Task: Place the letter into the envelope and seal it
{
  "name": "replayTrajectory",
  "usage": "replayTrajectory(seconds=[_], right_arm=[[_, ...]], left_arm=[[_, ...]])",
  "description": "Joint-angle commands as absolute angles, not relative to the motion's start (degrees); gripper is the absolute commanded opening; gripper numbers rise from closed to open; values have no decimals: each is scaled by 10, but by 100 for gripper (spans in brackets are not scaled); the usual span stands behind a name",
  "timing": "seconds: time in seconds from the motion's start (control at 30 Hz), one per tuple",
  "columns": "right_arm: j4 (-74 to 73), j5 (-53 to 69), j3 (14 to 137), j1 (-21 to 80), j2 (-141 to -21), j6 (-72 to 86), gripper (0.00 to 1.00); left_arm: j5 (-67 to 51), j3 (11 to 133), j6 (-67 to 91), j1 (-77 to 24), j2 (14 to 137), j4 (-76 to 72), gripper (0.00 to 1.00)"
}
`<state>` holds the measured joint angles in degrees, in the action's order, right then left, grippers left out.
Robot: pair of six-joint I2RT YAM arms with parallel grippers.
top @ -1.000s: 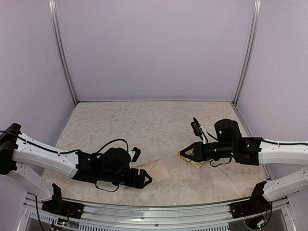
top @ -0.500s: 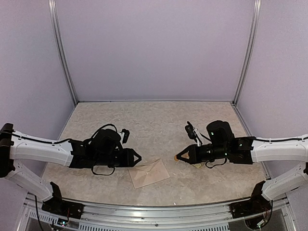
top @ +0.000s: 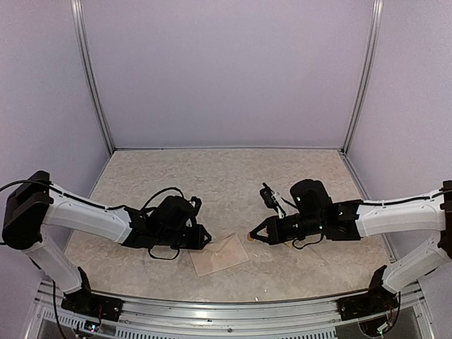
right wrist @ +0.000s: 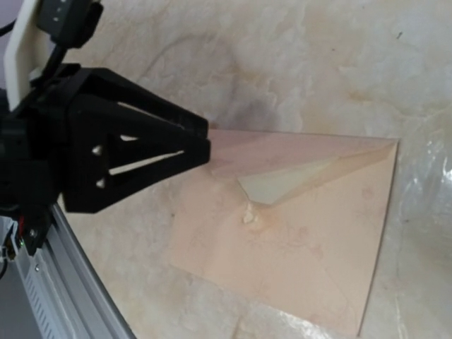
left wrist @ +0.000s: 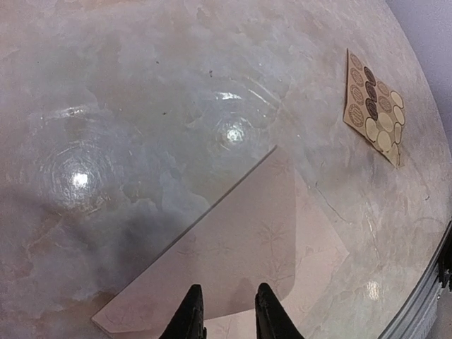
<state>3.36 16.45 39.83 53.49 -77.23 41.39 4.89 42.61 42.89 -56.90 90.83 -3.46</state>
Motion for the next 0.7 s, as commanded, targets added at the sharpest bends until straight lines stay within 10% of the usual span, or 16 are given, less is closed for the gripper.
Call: replayTrajectory(seconds=[0.0,0.67], right_arm=[[50,167,421,545,-790,401,0],[60,118,525,582,-958,282,0]], left_arm=[[59,435,418,-566,927,-58,21],[58,389,427,-572,990,-101,16]])
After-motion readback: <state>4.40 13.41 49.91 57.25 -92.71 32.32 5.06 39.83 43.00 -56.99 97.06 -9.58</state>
